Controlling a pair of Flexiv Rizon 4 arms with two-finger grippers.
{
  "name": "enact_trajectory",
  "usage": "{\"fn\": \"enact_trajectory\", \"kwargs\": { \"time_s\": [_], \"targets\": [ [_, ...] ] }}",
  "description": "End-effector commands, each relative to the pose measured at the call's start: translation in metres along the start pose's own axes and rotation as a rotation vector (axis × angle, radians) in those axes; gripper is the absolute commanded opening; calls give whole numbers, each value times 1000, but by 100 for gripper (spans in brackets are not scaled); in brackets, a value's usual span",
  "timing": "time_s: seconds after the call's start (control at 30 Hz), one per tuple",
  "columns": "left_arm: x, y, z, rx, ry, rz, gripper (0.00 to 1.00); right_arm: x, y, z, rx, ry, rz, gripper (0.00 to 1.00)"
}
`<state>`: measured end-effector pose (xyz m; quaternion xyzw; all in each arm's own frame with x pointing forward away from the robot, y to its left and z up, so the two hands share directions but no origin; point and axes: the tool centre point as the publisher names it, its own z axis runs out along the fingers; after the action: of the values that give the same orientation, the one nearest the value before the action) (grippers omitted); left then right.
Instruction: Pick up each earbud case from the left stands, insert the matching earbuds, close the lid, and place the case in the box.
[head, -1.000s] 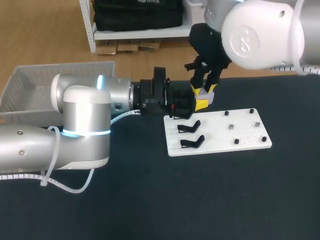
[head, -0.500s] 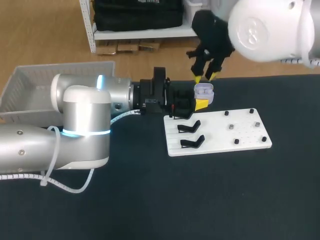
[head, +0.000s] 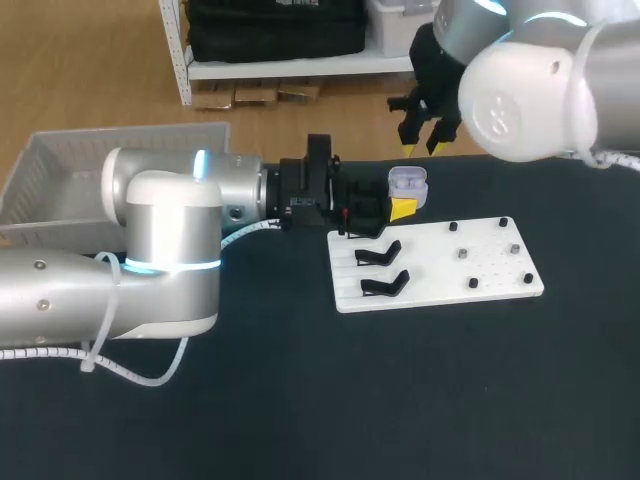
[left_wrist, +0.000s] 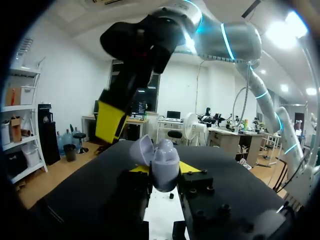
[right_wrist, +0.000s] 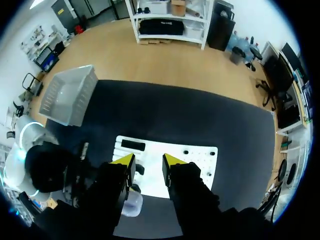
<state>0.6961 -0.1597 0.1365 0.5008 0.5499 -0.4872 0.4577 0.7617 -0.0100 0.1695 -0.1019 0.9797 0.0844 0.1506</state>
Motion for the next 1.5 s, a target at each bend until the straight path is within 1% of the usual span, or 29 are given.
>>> {"fn": "enact_trajectory", "kwargs": {
  "time_s": [0.03,0.27,0.43,0.73,0.87,0.97,1.07,1.17,1.27,1.3,1.4,1.5],
  "targets": [
    [2,-1,0,-6,-8,5,0,1,2,4,-2,26,0,34],
    [2,-1,0,-6,-8,5,0,25,3,-6,-4,50,-16,35],
    [2,-1,0,-6,-8,5,0,36,6,-7,-18,65,-13,35],
    [2,-1,0,-6,-8,5,0,45,13,-10,-43,73,-3,35],
    [2,-1,0,-6,-8,5,0,38,7,-21,-54,33,43,36],
    [-13,-2,-19,-35,-12,37,0,34,-2,-35,-74,-17,90,36],
    [-25,-2,-46,-79,-23,59,0,32,-13,-49,-88,-71,131,43],
    [-33,-3,-74,-127,-16,76,0,33,-26,-59,-104,-113,171,45],
    [-42,-5,-102,-169,19,86,0,39,-33,-60,-123,-149,190,49],
    [-44,-5,-113,-188,31,87,0,41,-34,-60,-129,-154,189,52],
    [-48,-2,-155,-245,82,90,0,50,-33,-54,-128,-170,177,73],
    [-51,1,-196,-300,105,89,0,56,-31,-50,-132,-172,178,82]
  ]
}}
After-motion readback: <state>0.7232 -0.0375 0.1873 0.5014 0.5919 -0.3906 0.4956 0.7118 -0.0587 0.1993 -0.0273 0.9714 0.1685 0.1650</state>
